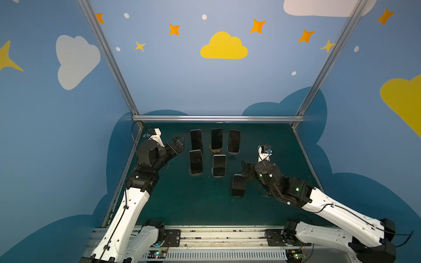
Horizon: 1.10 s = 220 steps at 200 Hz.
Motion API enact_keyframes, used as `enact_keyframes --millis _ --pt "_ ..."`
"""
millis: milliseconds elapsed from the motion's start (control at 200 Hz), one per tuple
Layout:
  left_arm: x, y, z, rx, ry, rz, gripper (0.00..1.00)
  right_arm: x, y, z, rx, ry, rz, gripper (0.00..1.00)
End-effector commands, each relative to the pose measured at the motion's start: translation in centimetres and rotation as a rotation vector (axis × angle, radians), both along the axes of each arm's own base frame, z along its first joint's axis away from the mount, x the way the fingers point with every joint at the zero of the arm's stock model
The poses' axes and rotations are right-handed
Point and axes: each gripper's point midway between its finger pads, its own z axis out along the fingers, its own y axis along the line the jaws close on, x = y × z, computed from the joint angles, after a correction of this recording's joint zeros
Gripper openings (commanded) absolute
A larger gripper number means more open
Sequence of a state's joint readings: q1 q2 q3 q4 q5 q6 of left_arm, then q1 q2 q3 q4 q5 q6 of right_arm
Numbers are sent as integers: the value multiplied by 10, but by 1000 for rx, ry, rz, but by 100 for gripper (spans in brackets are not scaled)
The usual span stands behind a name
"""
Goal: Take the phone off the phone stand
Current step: 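Raise both arms and swing the right gripper toward the nearest phone, then close the right gripper on the light-blue phone's top edge on the black stand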
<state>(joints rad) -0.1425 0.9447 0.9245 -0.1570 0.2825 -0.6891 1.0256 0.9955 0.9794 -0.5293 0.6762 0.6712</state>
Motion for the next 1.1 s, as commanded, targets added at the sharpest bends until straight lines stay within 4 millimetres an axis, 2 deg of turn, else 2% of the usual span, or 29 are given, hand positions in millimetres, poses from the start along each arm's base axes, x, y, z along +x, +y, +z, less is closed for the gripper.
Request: enact_keyframes --millis 0,155,300,681,1096 --pt "1 -3 -1 -6 6 -12 100 -7 2 -22 6 62 -6 92" --pt "6 -7 -9 -26 36 -25 100 -17 10 -41 -2 120 12 92" --pt "9 -10 -15 -34 57 -39 100 -21 28 -57 24 151 81 93" --pt "11 -14 -17 -50 50 -60 100 -22 30 -85 4 191 75 94" --pt "12 -19 -19 -69 57 -84 100 -17 34 -100 -30 201 54 94"
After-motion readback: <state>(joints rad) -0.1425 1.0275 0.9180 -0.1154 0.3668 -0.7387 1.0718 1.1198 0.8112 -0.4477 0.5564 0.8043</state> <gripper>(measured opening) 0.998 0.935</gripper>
